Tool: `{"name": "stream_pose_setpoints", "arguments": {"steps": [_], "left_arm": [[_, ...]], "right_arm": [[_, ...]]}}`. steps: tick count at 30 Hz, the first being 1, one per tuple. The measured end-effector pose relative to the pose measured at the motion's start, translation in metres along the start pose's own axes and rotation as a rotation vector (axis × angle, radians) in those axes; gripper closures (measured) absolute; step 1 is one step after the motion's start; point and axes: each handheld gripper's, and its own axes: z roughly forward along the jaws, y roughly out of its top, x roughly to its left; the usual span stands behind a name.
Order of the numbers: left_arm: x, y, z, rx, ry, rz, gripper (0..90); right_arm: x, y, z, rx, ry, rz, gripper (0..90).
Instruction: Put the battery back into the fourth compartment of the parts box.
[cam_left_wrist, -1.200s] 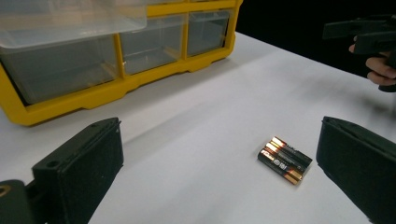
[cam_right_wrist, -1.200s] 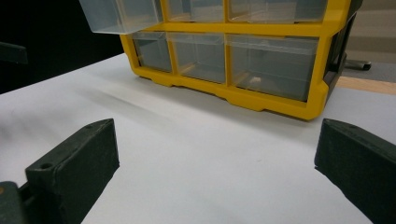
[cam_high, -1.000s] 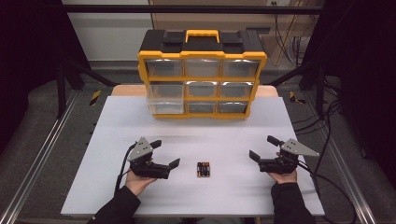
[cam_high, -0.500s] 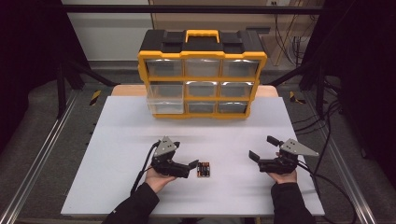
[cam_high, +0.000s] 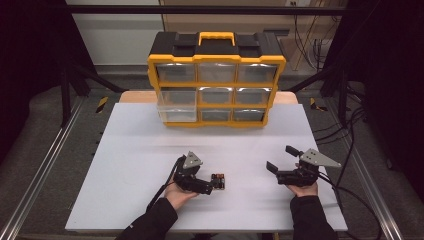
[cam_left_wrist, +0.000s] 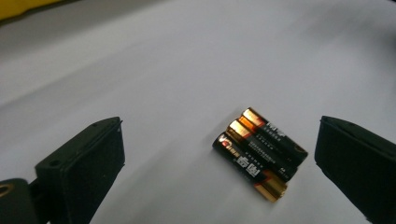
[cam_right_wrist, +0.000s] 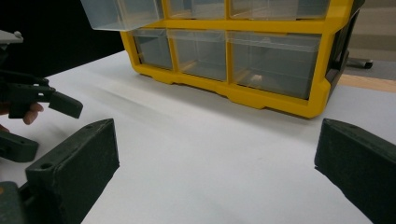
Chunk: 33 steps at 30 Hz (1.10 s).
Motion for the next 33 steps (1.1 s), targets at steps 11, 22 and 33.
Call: {"name": "stream_pose_setpoints", "arguments": {"steps": [11,22,33], "left_arm": [[-0.004,-0.006,0.01,0.076,0.021,-0.07,21.3],[-0.017,-0.005,0.012,0.11,0.062,-0.044,41.7],[-0.026,-0.003,0.011,0.138,0.119,-0.033,59.1]], "right_arm": [[0.001,0.0,0.001,0.008,0.002,0.009,0.2],[0.0,0.0,0.001,0.012,-0.001,0.005,0.3],[0.0,0.0,0.001,0.014,-0.002,0.012,0.2]]}}
